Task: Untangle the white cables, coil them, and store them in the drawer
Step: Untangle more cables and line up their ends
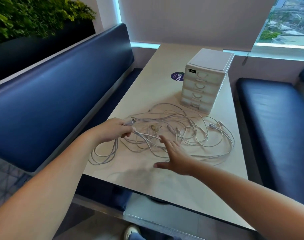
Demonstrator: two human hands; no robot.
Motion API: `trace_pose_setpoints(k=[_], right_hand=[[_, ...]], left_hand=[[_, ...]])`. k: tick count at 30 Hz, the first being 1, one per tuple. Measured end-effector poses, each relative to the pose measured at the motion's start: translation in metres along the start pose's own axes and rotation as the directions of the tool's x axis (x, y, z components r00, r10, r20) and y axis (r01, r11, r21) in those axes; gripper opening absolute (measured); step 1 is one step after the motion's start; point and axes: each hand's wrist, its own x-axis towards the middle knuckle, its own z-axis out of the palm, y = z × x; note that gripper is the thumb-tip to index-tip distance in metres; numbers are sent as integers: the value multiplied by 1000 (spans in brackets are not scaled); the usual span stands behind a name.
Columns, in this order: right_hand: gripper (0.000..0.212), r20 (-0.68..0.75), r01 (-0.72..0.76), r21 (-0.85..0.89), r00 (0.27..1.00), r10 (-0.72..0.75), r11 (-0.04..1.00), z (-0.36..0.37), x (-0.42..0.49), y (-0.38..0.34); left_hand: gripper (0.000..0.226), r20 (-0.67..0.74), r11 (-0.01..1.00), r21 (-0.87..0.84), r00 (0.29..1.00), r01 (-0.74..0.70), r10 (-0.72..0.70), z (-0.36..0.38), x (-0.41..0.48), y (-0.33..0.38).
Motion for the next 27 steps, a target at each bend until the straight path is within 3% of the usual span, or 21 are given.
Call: trace_pose_setpoints(k=[2, 4, 6, 12, 15, 18, 22, 27], right_hand=[[91, 3, 1, 76, 1000, -1, 997, 9, 15, -12], [38, -1, -7, 91, 1000, 7, 996, 13, 26, -15], [20, -7, 3, 53, 1000, -2, 999, 11, 28, -13], [40, 191, 91, 13, 977, -92, 996, -5, 3, -12], [37, 259, 16, -32, 966, -8, 999, -6, -10, -6], [43, 382, -11, -324, 913, 142, 946, -3, -20, -2], [54, 356, 81, -520, 926, 130, 850, -2, -28, -5], [58, 236, 2, -611, 955, 180, 792, -5, -15, -15]], left_hand=[[30, -8, 1000, -12, 1000, -26, 26, -3, -1, 1], [31, -16, 999, -4, 999, -41, 41, -9, -2, -2], [32, -17, 998, 57, 999, -31, 32, -15, -1, -13], [30, 64, 978, 201, 995, 56, -70, -5, 7, -49], [25, -93, 982, 167, 993, 88, -74, -11, 18, -62], [31, -322, 992, 76, 944, 98, -69, -31, 26, -67], [40, -540, 996, -71, 838, 46, -77, -59, 36, -69], [42, -514, 957, -289, 844, -3, -152, -65, 48, -75]])
